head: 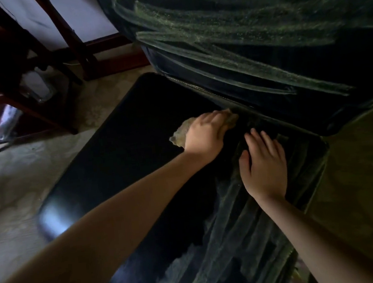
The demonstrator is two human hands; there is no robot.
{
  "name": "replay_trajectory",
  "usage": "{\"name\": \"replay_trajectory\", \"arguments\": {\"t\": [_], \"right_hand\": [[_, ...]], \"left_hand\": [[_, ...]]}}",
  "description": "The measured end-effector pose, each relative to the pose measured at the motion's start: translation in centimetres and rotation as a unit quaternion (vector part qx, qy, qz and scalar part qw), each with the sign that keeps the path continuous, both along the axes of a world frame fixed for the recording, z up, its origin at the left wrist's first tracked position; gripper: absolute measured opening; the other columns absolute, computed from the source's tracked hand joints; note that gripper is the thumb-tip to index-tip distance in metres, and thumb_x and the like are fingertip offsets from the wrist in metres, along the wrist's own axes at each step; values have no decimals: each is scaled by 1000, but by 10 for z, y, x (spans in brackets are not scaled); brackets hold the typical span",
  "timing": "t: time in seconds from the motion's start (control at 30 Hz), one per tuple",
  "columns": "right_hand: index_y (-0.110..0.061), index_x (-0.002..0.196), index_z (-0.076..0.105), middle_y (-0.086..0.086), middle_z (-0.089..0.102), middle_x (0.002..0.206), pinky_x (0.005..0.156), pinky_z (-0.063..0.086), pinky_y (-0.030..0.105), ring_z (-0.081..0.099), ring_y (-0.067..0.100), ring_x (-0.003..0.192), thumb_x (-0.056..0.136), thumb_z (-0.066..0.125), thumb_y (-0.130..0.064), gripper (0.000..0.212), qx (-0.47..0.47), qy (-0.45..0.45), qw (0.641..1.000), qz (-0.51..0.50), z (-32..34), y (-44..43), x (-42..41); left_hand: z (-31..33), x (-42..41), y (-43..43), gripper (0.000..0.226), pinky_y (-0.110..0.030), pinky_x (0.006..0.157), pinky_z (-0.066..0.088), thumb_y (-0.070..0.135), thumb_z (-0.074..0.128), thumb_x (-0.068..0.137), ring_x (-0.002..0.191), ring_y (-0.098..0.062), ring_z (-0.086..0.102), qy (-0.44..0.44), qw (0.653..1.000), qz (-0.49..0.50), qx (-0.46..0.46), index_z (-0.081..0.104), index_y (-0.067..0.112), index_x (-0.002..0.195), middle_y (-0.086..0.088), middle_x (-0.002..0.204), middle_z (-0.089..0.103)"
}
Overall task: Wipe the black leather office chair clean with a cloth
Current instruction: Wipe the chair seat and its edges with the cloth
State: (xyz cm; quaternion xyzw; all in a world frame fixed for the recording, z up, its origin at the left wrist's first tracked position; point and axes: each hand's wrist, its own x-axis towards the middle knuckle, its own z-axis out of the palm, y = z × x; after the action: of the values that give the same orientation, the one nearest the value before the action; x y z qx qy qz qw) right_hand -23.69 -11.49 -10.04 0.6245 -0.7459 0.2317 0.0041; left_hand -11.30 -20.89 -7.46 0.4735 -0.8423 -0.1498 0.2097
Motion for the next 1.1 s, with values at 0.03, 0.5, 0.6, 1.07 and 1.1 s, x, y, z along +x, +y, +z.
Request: {"name": "replay_trajectory", "arguments": {"t": [0.03,0.5,0.6,1.07,1.1], "right_hand": [[-5,121,60,13,58,129,103,26,39,51,29,123,90,33,-25,46,-1,1,1000,-2,0,0,0],[-6,123,60,9,56,133,108,26,38,48,25,127,89,31,-27,49,22,-7,1000,-9,2,-3,0],[-6,123,60,9,57,132,108,27,38,49,25,126,89,31,-27,49,25,-6,1000,-8,3,-4,-1],[-6,123,60,9,56,133,107,19,34,48,26,127,89,31,-27,49,15,-8,1000,-4,1,-4,-1],[-6,122,60,10,56,132,107,18,34,49,27,126,89,32,-27,49,12,-8,1000,-3,1,-4,-1]], "left_hand": [[0,-5,9,42,-32,94,43,32,38,90,105,-27,61,13,1000,-24,-6,64,8,113,-8,113,67],[0,84,-99,31,-36,95,33,20,38,96,112,-33,49,30,952,305,20,54,4,117,-15,119,58],[-4,74,-98,34,-34,99,34,23,38,96,118,-27,47,32,960,278,23,53,9,124,-10,124,56],[-3,31,-61,38,-29,106,27,24,43,98,131,-24,40,-11,995,98,22,48,10,133,-9,136,51],[-2,28,-57,38,-28,106,27,23,43,98,130,-25,42,-12,997,77,17,49,9,132,-10,135,52]]}}
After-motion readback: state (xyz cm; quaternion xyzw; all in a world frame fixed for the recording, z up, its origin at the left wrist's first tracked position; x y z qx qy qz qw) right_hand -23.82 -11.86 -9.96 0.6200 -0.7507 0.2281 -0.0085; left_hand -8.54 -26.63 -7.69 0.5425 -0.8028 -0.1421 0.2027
